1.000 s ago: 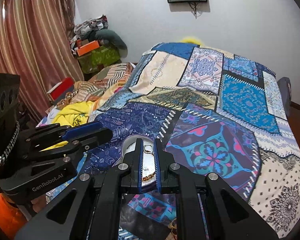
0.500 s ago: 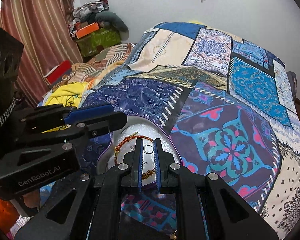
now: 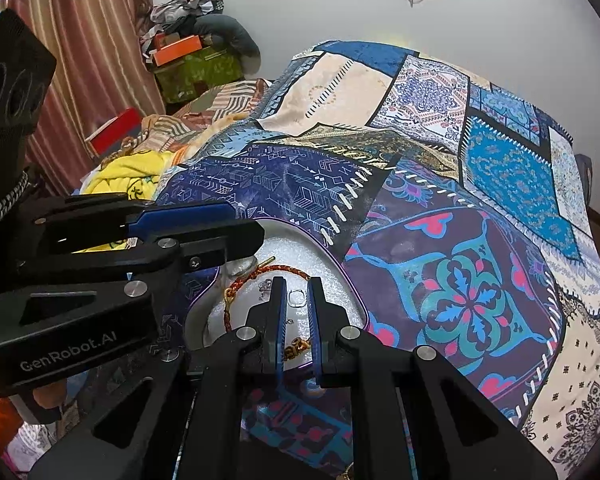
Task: Organize jewelry
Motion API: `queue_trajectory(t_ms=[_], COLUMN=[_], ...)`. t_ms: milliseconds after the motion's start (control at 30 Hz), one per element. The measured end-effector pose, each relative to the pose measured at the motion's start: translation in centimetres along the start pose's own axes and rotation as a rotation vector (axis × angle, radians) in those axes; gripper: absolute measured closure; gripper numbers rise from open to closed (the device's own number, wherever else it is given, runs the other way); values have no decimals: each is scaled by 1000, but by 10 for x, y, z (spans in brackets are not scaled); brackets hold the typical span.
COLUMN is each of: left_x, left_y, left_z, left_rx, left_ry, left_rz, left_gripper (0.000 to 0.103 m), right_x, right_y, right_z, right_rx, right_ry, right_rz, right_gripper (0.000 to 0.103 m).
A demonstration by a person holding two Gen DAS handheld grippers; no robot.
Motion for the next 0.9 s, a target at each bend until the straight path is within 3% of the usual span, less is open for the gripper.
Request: queue_trajectory(t_ms=[133, 233, 300, 367, 733, 900], left_x=[-2, -5, -7, -9, -8, -1], left_y=[5, 10, 16, 21, 48, 60], left_z=[0, 2, 2, 1, -7, -19], left_rx=[-9, -29, -36, -40, -72, -73], left_ry=[0, -4, -3, -3, -21, -39], left_rz=[-10, -26, -38, -47, -70, -73], left_gripper=[82, 75, 72, 71, 70, 61], right_x=[0, 1, 1, 0, 0, 5], right_y=[1, 3, 6, 12, 49, 72], right_z=[-1, -2, -3, -5, -13, -25], right_rx=[19, 19, 27, 44, 88, 116], right_ry=[12, 5, -3, -5, -15, -40], right_rz=[3, 9, 6, -10, -50, -66], right_gripper=[94, 90, 74, 66, 65, 65])
Point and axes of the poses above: each gripper's, at about its wrist camera, not at the fingertips, and y roughly against the way its jaws point, z to its left, x to its underside, the point moved 9 cm from there along -y, roughly the way its jaws point, and after that the axes turned 8 degrees about y, right-handed, at the moved point
